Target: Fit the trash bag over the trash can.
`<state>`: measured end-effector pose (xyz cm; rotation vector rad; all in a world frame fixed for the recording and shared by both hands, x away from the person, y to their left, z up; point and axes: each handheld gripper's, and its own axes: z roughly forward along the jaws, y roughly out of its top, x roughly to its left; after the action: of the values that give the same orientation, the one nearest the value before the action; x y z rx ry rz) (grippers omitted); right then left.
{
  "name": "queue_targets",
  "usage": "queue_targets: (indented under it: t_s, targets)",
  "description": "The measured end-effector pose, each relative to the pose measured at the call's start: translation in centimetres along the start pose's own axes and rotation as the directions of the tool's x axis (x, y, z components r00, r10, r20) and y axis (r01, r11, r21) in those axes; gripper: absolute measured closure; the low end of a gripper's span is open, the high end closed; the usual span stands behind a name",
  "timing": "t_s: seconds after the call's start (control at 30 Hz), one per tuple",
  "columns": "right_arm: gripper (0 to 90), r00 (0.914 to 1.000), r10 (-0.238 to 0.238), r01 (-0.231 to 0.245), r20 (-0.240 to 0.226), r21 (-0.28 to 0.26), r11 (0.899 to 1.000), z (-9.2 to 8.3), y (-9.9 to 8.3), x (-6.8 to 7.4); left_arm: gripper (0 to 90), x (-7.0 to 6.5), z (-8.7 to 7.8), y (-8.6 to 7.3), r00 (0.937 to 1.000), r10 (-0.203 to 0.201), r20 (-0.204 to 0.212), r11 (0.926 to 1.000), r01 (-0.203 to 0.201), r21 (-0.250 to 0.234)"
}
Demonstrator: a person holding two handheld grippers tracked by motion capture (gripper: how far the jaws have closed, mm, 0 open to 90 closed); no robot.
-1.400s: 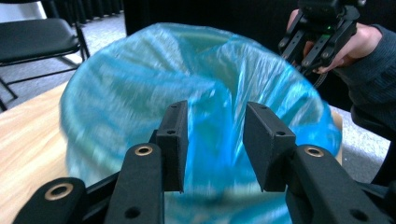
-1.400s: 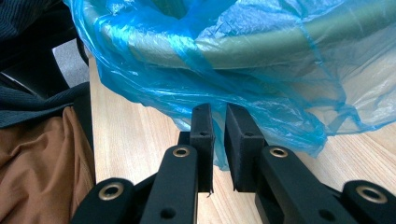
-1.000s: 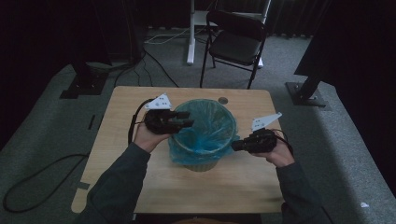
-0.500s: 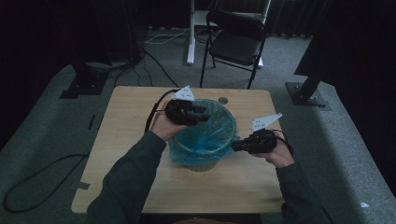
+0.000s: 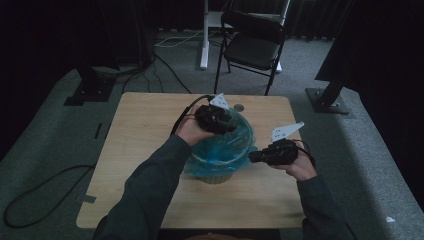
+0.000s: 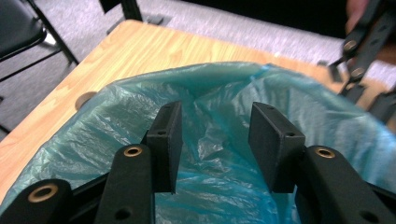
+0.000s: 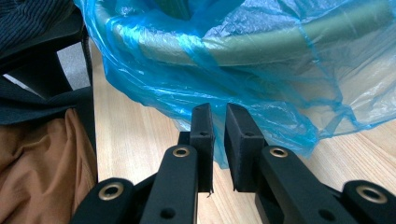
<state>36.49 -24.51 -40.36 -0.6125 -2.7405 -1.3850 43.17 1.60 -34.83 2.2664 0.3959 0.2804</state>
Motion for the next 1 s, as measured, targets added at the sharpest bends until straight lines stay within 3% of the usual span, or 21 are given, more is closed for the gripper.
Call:
queue_targets:
  t_s: [0.17,0.23,0.47,0.77,0.8,0.93,1.0]
  targets:
    - [81.5,1.0,0.0,0.0,0.0,0.002,1.0,0.0,0.0,0.0,54.5,0.2,0.9,0.3,0.9999,-0.007,-0.008,0.9989,0.007,0.047]
    - [81.5,1.0,-0.001,0.001,-0.001,-0.001,1.0,0.1,0.0,0.0,54.3,0.2,1.7,0.7,0.9997,0.006,-0.022,0.9947,-0.004,0.103]
    - [81.4,1.0,-0.005,0.005,-0.003,-0.004,1.0,-0.1,0.1,0.1,53.4,0.5,3.0,0.9,0.9997,0.011,-0.02,0.9836,-0.008,0.18]
    - [81.3,1.0,-0.007,0.007,-0.007,-0.003,1.0,0.0,0.1,0.1,52.8,0.8,3.9,0.8,0.9999,0.006,-0.01,0.9759,-0.004,0.218]
    - [81.3,1.0,-0.007,0.007,-0.007,-0.003,1.0,0.0,0.1,0.1,52.8,0.9,4.2,0.8,1.0,0.0,-0.005,0.9714,0.001,0.238]
    - [81.2,0.9999,-0.009,0.009,-0.009,-0.002,1.0,0.1,0.2,0.2,52.3,1.0,4.5,0.8,1.0,0.007,-0.003,0.9658,-0.006,0.259]
    - [81.2,0.9999,-0.011,0.011,-0.009,-0.001,1.0,0.1,0.2,0.1,52.3,1.0,4.8,0.9,1.0,0.001,-0.005,0.966,0.0,0.259]
